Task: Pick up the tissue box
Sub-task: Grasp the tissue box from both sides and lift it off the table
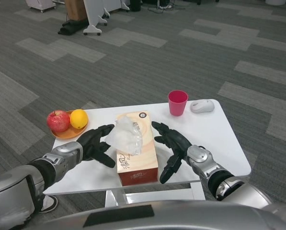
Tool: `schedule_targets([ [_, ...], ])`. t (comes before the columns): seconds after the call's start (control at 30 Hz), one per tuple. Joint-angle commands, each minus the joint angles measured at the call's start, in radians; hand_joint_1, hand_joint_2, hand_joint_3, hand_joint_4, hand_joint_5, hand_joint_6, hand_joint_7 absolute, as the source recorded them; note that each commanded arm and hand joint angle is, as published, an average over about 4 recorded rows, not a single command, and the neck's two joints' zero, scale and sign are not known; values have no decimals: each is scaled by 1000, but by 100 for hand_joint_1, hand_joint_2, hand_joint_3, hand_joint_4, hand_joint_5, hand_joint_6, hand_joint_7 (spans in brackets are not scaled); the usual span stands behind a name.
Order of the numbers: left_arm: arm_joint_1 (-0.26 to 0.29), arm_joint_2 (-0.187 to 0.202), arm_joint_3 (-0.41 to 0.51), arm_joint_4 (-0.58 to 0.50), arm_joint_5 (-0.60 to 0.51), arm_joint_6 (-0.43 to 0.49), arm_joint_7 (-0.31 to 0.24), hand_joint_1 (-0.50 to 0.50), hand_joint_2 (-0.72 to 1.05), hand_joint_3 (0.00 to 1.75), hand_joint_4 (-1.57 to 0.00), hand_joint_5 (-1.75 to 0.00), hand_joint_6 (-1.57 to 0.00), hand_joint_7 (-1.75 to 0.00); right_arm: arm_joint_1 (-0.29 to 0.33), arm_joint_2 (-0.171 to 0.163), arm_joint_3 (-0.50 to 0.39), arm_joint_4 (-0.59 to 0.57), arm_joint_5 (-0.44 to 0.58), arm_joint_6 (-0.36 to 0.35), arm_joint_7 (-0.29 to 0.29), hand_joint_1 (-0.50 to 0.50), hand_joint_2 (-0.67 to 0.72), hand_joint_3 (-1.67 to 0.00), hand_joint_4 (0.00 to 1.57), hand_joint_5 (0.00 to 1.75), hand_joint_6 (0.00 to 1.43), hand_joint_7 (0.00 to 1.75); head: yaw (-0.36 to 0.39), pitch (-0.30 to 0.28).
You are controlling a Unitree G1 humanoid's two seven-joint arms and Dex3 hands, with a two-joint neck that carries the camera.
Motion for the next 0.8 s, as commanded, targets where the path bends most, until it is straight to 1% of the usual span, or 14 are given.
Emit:
schedule_targets([
  [0.03, -8, 1, -3, 12, 7, -6, 3, 50, 105, 17, 0, 0, 0, 0, -3, 6, -2, 23, 0, -17, -15, 12, 34, -16, 0, 68, 0, 0, 1, 0],
  [0.13, -8, 0, -6, 15, 16, -5, 5, 50, 105, 17, 0, 0, 0, 0, -3, 9, 4, 43, -2, -19, -24, 12, 34, -16, 0, 78, 0, 0, 1, -1],
  [0.3, -9, -1, -8, 30, 40, -2, 8, 50, 105, 17, 0, 0, 0, 0, -5, 17, 15, 85, -10, -23, -55, 8, 34, -16, 0, 78, 0, 0, 1, -4],
  [0.37, -8, -2, -12, 37, 41, -2, 9, 50, 105, 17, 0, 0, 0, 0, -7, 21, 19, 99, -11, -25, -68, 8, 34, -16, 0, 78, 0, 0, 1, -5],
  [0.5, -10, -4, -17, 47, 51, -2, 16, 50, 105, 17, 0, 0, 0, 0, -18, 28, 31, 131, -19, -25, -93, 4, 34, -16, 0, 78, 0, 0, 0, -6],
  [0.57, -11, -4, -19, 48, 61, -2, 20, 50, 105, 17, 0, 0, 0, 0, -22, 32, 31, 141, -26, -25, -105, 2, 34, -16, 0, 73, 0, 0, 0, -6],
  [0.63, -12, -5, -22, 49, 64, -2, 24, 50, 105, 17, 0, 0, 0, 0, -25, 36, 31, 149, -31, -26, -113, 0, 38, -12, 0, 68, 0, 0, 1, -6],
  [0.7, -14, -6, -28, 49, 66, -2, 26, 50, 105, 17, 0, 0, 0, 0, -29, 39, 32, 155, -34, -27, -118, 0, 38, -8, 0, 68, 0, 0, 2, -6],
  [0.8, -17, -7, -37, 50, 69, -2, 28, 50, 105, 17, 0, 0, 0, 0, -35, 42, 41, 158, -38, -27, -124, 0, 39, -12, 0, 68, 0, 0, 2, -2],
])
